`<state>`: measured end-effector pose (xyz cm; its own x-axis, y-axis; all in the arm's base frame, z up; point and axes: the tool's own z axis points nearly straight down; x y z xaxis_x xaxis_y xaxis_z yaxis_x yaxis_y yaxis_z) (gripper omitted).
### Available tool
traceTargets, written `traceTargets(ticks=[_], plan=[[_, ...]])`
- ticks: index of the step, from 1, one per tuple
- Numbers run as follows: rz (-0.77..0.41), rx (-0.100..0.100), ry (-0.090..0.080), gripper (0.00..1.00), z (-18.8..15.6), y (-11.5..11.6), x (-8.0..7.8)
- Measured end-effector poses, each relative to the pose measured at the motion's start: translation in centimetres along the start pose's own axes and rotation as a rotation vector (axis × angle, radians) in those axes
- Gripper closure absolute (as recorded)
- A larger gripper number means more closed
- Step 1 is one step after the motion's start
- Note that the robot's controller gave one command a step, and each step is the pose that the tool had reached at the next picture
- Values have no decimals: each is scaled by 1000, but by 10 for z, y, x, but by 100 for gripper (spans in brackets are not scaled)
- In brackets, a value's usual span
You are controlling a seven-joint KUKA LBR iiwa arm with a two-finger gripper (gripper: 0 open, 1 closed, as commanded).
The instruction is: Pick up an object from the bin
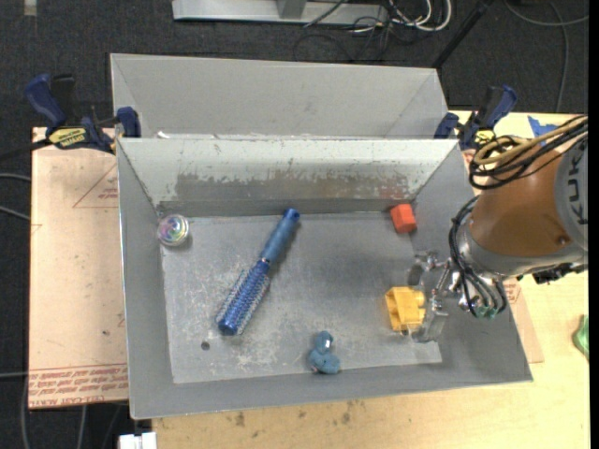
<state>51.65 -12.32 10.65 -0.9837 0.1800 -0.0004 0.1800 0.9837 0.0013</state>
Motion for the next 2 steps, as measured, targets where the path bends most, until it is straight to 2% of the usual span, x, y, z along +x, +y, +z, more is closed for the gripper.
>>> traceTargets(ticks=[1,2], plan=[[80,0,2,0,38,2,-7],[78,-1,1,0,39,3,-8]])
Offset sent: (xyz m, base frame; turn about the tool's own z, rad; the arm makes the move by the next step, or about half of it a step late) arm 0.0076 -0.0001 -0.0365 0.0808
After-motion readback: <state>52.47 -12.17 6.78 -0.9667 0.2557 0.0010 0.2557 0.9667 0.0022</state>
